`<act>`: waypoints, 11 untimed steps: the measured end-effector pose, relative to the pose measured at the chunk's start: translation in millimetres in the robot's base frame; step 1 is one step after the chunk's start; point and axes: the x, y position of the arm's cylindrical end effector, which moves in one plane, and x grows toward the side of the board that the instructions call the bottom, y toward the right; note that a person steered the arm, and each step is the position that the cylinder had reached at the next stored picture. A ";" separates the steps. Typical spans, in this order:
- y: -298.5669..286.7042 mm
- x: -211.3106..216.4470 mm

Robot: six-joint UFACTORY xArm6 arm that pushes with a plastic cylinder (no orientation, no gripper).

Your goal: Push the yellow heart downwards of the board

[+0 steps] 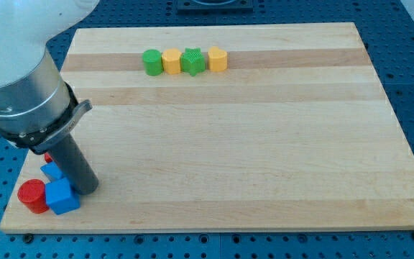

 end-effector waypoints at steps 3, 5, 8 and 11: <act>169.7 -39.4; 274.3 -148.4; 290.9 -299.8; 166.7 -234.2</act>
